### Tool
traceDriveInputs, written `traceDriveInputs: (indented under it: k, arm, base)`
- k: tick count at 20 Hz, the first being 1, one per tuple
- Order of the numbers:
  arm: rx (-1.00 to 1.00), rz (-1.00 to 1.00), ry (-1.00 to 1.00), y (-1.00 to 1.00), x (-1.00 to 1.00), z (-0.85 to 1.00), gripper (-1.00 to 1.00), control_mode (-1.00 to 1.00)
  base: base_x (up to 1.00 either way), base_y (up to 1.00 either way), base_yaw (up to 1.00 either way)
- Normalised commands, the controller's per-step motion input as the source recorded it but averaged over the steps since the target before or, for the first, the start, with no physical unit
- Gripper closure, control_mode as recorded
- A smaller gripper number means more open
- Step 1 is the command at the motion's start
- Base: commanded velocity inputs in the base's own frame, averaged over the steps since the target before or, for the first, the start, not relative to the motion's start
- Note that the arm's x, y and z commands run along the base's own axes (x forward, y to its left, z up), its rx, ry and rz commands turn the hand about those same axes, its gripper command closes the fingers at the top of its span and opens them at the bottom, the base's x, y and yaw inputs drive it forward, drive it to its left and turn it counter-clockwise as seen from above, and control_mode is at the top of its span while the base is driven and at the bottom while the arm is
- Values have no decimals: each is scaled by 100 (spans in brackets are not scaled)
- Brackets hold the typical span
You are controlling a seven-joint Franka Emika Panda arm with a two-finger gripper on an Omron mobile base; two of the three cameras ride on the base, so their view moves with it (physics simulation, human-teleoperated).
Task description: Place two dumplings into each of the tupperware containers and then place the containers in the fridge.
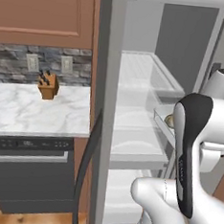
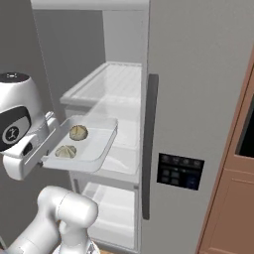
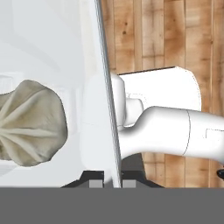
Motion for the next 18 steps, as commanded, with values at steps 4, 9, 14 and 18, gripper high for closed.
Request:
traceDriveInputs:
  k: [4,9,14,18]
  arm:
    - [0,0,0,0,0,0,100,100]
    - [0,0,0,0,0,0,100,100]
    - [0,0,0,0,0,0,100,100]
    - [0,0,0,0,0,0,100,100]
  base:
    - [58,7,0]
    - [68,0,0]
    - [51,0,0]
    - [42,0,0]
